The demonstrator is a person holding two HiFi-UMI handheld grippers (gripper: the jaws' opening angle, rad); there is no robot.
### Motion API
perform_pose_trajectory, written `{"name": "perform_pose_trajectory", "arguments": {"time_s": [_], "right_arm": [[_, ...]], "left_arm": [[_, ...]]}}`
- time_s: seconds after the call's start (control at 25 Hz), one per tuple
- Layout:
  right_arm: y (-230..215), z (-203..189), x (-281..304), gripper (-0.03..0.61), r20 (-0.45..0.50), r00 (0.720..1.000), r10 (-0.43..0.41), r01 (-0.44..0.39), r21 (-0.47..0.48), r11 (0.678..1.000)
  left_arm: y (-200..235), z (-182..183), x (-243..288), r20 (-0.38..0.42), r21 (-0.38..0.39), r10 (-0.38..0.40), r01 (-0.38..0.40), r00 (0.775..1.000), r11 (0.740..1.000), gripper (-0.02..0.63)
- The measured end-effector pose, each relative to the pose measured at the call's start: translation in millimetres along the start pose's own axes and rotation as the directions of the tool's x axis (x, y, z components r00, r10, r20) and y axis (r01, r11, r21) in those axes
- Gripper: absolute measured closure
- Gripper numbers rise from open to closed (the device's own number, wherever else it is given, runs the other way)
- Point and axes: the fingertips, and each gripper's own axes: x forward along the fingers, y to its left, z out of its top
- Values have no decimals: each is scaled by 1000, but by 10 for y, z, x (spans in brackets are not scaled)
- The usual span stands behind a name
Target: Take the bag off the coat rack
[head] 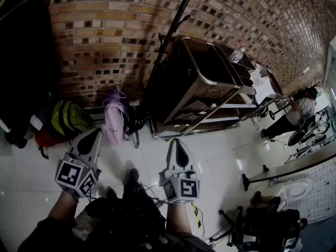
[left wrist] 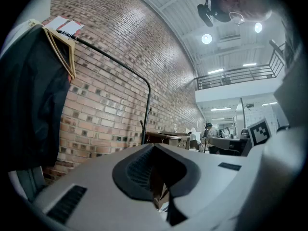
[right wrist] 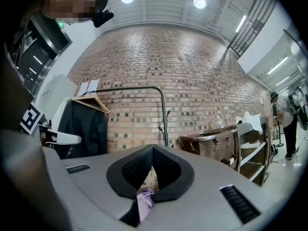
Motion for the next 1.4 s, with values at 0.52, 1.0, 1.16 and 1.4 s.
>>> {"name": "perform_pose_trajectory", "arguments": {"time_s": [0.52,1.0,1.16,1.4], "right_arm": [[-506,-3,973,563,73,997,34,-33,-11,999],[-1001,-426,2188,563,4,999,54,-54,-37,998],[-1340,-472,2608,561,0,999,48,-48,-11,999],[-1670,-614,3230,558,-50,994,97,-97,4,995]], "left_arm": [[451,-74,607,11,43,89,-89,996,995,597],[784,-263,1830,-51,29,82,-81,995,996,597],[849,-262,2350,-49,32,77,-76,996,997,596],[970,-304,3101,-84,41,108,-104,991,994,596]]}}
